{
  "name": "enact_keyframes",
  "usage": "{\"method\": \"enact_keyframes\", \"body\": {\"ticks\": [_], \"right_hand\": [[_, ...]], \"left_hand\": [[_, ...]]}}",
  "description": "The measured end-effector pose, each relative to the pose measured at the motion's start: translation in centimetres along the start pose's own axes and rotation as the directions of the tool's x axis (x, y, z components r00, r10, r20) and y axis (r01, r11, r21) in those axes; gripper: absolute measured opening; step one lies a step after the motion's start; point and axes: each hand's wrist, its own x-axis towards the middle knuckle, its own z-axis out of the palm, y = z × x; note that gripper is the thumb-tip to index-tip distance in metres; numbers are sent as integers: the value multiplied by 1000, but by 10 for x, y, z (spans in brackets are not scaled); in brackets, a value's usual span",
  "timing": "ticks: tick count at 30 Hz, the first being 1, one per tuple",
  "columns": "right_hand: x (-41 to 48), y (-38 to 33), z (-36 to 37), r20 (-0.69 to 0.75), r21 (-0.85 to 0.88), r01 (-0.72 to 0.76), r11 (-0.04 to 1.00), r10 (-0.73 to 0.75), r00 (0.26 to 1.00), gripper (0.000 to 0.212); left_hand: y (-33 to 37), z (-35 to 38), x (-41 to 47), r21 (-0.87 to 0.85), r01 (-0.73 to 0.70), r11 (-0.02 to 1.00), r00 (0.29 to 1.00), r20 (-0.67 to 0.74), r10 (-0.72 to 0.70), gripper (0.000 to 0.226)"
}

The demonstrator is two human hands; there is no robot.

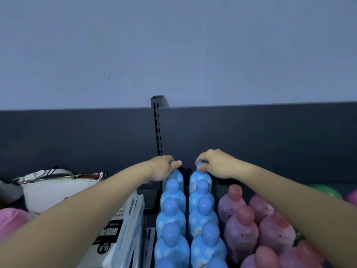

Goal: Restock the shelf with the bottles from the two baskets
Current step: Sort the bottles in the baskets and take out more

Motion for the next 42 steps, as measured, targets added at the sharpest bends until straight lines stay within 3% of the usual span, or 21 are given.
{"method": "enact_keyframes", "body": {"ticks": [9, 15, 21, 24, 29, 37, 42], "right_hand": [[-10, -7, 3, 46, -40, 83, 996, -81, 996, 23], [-14, -6, 1, 52, -20, 74, 997, -73, 996, 39], [-29, -10, -22, -103, -8, 151, 989, -151, 983, 39], [-37, -18, -33, -180, -9, 214, 977, -212, 960, 34], [-58, -54, -37, -210, -28, 379, 925, -376, 903, 30], [-128, -149, -10, -155, 33, 605, 796, -594, 790, 27], [-179, -220, 48, -86, 135, 698, 703, -694, 715, 27]], "left_hand": [[3, -4, -18, 60, 31, 998, 996, 80, -36, 53], [3, -1, -24, 15, 40, 999, 998, 52, -41, 60], [2, -15, -40, 85, -58, 995, 976, -205, 74, 48], [3, -23, -71, 139, -85, 987, 932, -338, 128, 35], [-16, -29, -138, 203, -82, 976, 796, -575, 187, 17], [-92, -19, -287, 178, 107, 978, 609, -789, 77, 13], [-165, 24, -406, 73, 172, 982, 585, -810, -42, 12]]}}
